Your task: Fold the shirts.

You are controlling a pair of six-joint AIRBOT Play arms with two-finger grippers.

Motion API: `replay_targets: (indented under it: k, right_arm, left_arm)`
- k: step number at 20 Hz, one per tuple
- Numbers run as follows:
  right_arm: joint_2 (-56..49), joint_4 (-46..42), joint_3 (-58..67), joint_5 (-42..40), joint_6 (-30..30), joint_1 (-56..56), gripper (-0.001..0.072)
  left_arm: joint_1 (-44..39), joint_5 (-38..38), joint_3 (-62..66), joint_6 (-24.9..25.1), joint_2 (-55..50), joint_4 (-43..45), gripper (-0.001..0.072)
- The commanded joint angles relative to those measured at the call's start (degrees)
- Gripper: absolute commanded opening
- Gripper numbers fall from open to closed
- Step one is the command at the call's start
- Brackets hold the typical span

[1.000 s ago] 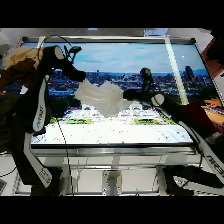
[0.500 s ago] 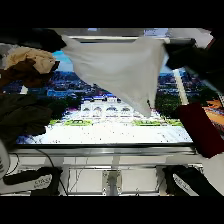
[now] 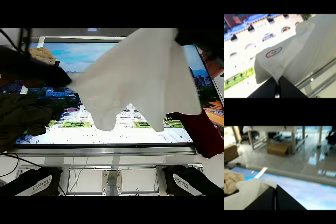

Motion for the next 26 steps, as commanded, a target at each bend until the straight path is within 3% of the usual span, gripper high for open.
replay_targets:
  k: [1, 5, 8, 9, 10, 11, 12, 15, 19, 22, 26]
  right_arm:
    - [-13.97, 5.90, 0.48, 3.39, 0.00, 0.07, 0.0025]
    - [-32.81, 14.84, 0.48, 3.67, 0.00, 0.07, 0.0027]
    - [-40.30, 22.29, 0.48, -2.10, -0.04, 0.07, 0.0038]
    - [-41.27, 24.04, 0.48, -4.28, -0.11, 0.07, 0.0139]
    - [-41.35, 24.46, 0.50, -5.75, -0.26, 0.07, 0.0313]
    - [-40.92, 24.44, 0.50, -6.86, -0.33, 0.02, 0.0407]
    - [-40.17, 24.35, 0.50, -7.17, -0.48, -0.37, 0.0413]
    - [-35.28, 20.06, 0.50, -2.62, -2.54, -3.80, 0.0410]
    - [-26.95, 1.92, 0.46, 19.28, 3.65, -12.35, 0.0409]
    - [-21.42, -0.04, -4.66, 34.73, 2.34, -18.53, 0.0409]
    - [-11.15, 1.51, -24.09, 37.00, 3.28, -24.24, 0.0409]
  left_arm:
    - [-0.37, 4.44, -20.65, -1.42, 0.46, 6.03, 0.0012]
    - [-0.35, 21.49, -41.00, -4.63, 0.42, 11.96, 0.0013]
    - [-0.26, 34.97, -46.14, -6.54, 0.11, 12.11, 0.0013]
    - [-0.24, 39.56, -46.03, -7.37, 0.11, 12.11, 0.0025]
    - [-0.24, 45.13, -45.44, -8.20, 0.11, 12.09, 0.0202]
    - [-0.22, 49.86, -44.33, -8.33, 0.11, 12.13, 0.0526]
    - [0.09, 53.86, -42.45, -8.41, 0.11, 12.55, 0.0715]
    - [3.85, 54.01, -31.76, -8.48, 0.20, 16.37, 0.0700]
    - [11.82, 36.98, -24.33, -8.57, 2.23, 25.44, 0.0698]
    - [17.33, 30.51, -32.00, -9.14, 6.19, 24.85, 0.0698]
    - [19.47, 30.93, -55.58, -11.56, 16.96, 11.13, 0.0697]
